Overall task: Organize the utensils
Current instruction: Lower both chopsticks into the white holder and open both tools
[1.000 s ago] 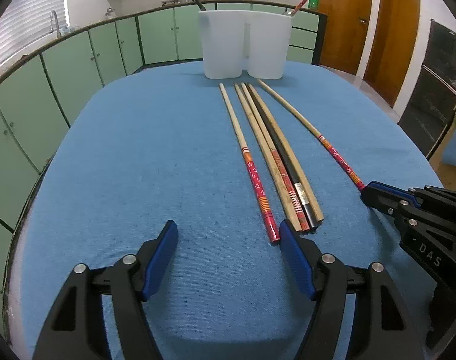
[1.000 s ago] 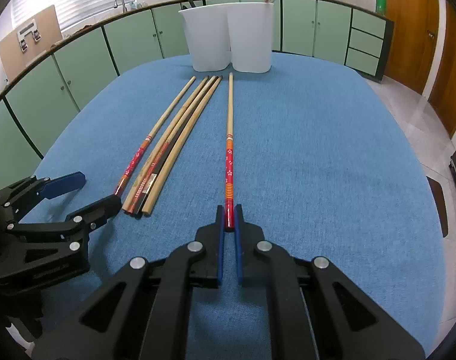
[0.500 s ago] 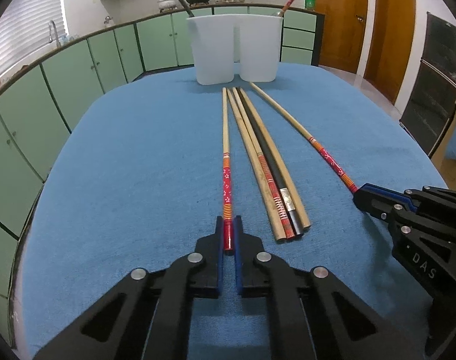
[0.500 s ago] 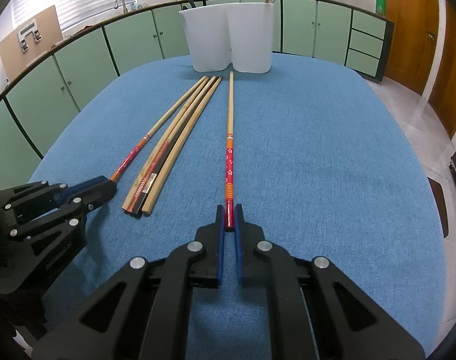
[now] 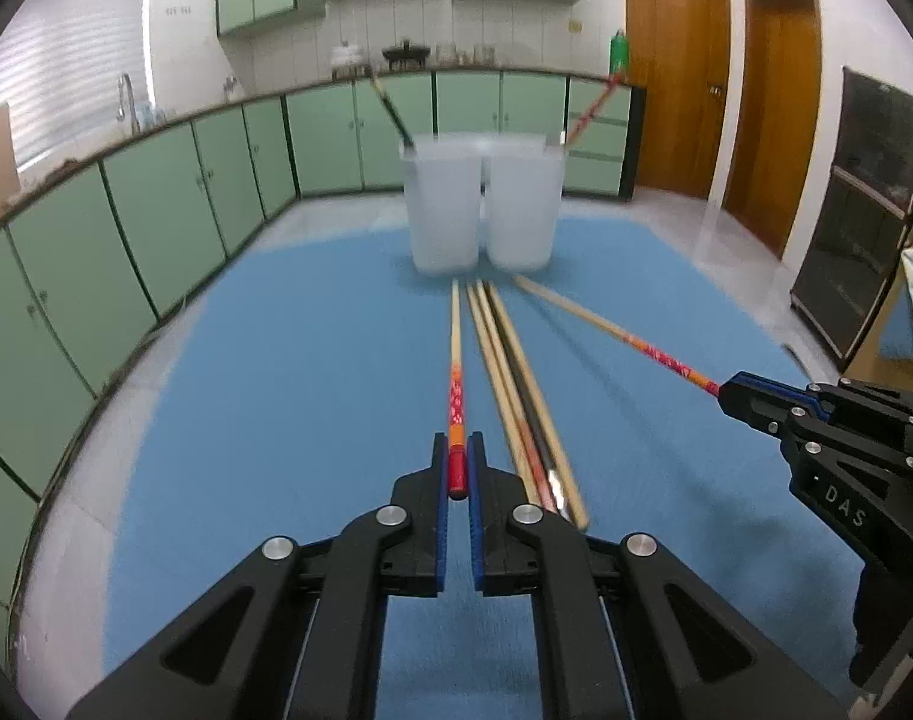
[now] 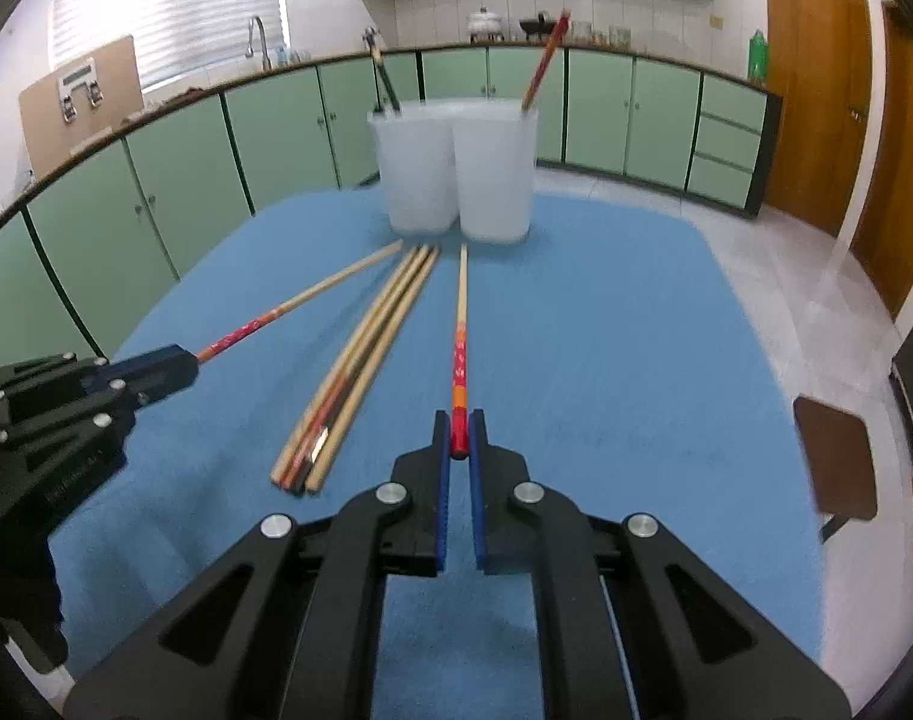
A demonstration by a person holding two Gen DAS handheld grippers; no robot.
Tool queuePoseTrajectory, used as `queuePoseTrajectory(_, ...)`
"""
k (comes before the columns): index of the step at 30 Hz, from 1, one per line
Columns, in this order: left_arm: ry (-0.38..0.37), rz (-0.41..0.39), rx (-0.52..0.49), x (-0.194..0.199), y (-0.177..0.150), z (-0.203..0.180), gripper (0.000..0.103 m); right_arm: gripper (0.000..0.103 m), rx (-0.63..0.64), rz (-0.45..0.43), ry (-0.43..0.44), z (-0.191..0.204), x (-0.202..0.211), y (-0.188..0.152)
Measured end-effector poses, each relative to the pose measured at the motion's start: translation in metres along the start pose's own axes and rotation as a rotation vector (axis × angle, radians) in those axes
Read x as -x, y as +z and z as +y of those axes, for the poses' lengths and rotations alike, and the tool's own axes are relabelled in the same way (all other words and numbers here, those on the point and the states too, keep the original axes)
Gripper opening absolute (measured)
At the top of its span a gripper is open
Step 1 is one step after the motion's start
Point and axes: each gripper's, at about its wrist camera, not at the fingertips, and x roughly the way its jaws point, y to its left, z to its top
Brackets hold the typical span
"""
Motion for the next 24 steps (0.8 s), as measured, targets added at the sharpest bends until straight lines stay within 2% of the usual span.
queuePoseTrajectory(8, -0.041, -0.134, 0.005, 0.038, 0.047, 0.01, 0.006, 0.005, -0.002, -0.096, 0.032, -0.012, 0.032, 0.048)
queuePoseTrajectory(14, -0.075, -0.204, 0.0, 0.049, 0.084, 0.017, 0.006, 0.005, 0.012, -0.155, 0.073, -0.018, 0.052, 0.092)
queuePoseTrajectory(17, -0.075, -0.237, -0.023, 0.051, 0.102, 0.018, 0.006, 0.005, 0.017, -0.164, 0.109, -0.021, 0.058, 0.113)
queuePoseTrajectory(24, -0.12, -0.254, -0.022, 0.047, 0.128, 0.023, 0.006, 0.005, 0.044, -0.143, 0.159, -0.026, 0.06, 0.152)
